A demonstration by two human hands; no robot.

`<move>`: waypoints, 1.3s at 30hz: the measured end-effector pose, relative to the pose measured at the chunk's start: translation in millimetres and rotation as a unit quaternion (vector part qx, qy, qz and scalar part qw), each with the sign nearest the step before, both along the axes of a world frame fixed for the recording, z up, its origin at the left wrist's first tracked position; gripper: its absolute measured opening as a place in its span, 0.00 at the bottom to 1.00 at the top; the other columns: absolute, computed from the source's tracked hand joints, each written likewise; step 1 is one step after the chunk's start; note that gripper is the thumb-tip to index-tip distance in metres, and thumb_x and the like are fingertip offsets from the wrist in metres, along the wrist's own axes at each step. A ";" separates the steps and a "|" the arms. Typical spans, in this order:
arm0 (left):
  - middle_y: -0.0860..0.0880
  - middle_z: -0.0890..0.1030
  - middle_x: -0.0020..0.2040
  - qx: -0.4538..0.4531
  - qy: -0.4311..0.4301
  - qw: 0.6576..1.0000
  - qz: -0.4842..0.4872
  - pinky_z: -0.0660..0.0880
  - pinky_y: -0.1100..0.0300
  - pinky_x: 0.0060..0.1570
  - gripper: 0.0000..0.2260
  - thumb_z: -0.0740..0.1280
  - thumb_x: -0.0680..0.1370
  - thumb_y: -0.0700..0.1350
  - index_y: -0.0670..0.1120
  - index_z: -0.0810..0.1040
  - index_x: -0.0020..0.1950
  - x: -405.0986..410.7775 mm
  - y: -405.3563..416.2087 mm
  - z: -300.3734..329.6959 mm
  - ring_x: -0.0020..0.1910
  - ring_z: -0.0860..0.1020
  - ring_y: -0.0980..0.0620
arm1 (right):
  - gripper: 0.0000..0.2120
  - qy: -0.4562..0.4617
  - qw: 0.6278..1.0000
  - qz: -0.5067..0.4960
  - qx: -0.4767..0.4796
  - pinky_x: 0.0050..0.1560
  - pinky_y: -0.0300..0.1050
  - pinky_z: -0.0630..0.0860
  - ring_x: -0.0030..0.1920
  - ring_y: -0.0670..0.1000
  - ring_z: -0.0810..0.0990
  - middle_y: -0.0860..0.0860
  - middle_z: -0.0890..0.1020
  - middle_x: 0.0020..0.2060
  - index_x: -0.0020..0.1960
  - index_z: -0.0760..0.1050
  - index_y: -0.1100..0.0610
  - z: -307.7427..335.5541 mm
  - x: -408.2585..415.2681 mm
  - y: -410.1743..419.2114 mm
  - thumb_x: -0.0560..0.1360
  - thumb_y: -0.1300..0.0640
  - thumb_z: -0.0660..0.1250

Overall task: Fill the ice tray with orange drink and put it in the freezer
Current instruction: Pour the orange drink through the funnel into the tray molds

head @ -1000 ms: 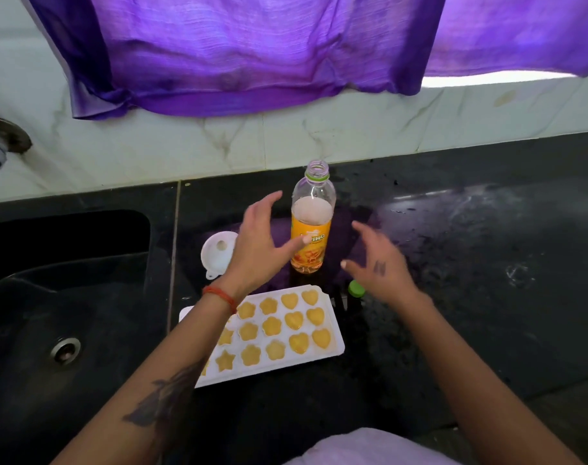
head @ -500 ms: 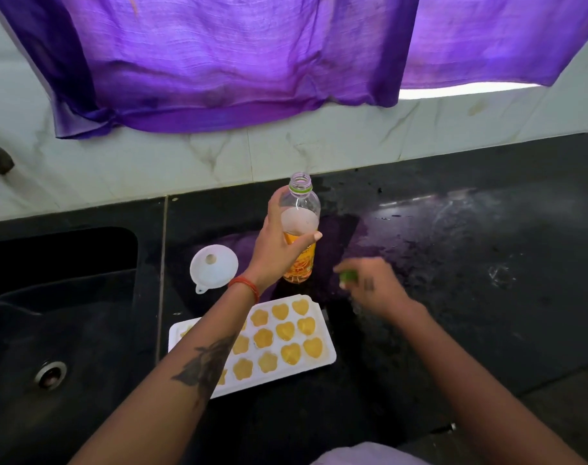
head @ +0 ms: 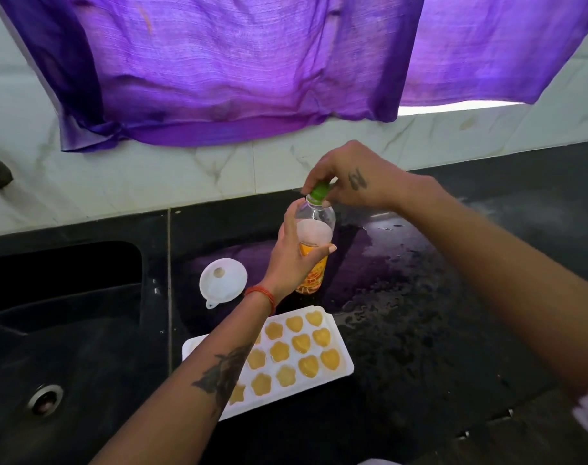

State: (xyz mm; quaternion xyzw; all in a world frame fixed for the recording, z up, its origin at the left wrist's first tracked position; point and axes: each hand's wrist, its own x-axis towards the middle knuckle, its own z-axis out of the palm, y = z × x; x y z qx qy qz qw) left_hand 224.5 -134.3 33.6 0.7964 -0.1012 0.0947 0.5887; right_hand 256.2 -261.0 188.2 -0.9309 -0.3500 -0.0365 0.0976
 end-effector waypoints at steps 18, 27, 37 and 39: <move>0.47 0.64 0.71 -0.014 0.026 1.000 -0.012 0.76 0.47 0.58 0.38 0.74 0.70 0.49 0.68 0.51 0.66 2.7 5.2 1.3 0.63 0.72 0.46 | 0.14 0.002 0.981 0.124 -0.146 0.51 0.48 0.78 0.45 0.51 0.81 0.52 0.85 0.48 0.55 0.82 0.54 23.6 13.7 10.9 0.72 0.65 0.68; 0.48 0.67 0.68 -0.024 0.033 0.999 -0.014 0.77 0.45 0.57 0.37 0.75 0.68 0.48 0.76 0.54 0.60 -6.1 0.3 11.1 0.60 0.74 0.46 | 0.15 -0.041 0.983 0.092 -0.152 0.46 0.43 0.73 0.44 0.55 0.79 0.58 0.82 0.46 0.57 0.78 0.59 7.7 17.5 5.5 0.77 0.50 0.63; 0.48 0.71 0.67 0.042 0.040 0.998 0.025 0.73 0.54 0.58 0.39 0.75 0.69 0.51 0.63 0.53 0.71 -4.6 -1.5 9.1 0.62 0.73 0.49 | 0.26 -0.181 0.969 -0.053 -0.161 0.32 0.41 0.63 0.30 0.50 0.70 0.51 0.75 0.31 0.41 0.73 0.61 -25.2 -2.3 10.0 0.79 0.40 0.51; 0.49 0.71 0.67 0.042 0.043 0.998 0.018 0.73 0.53 0.58 0.38 0.75 0.68 0.52 0.68 0.54 0.68 -6.1 -1.6 9.0 0.62 0.73 0.49 | 0.29 -0.083 0.986 -0.046 -0.137 0.30 0.42 0.64 0.31 0.51 0.72 0.51 0.73 0.28 0.33 0.72 0.61 -11.3 7.4 6.2 0.77 0.37 0.54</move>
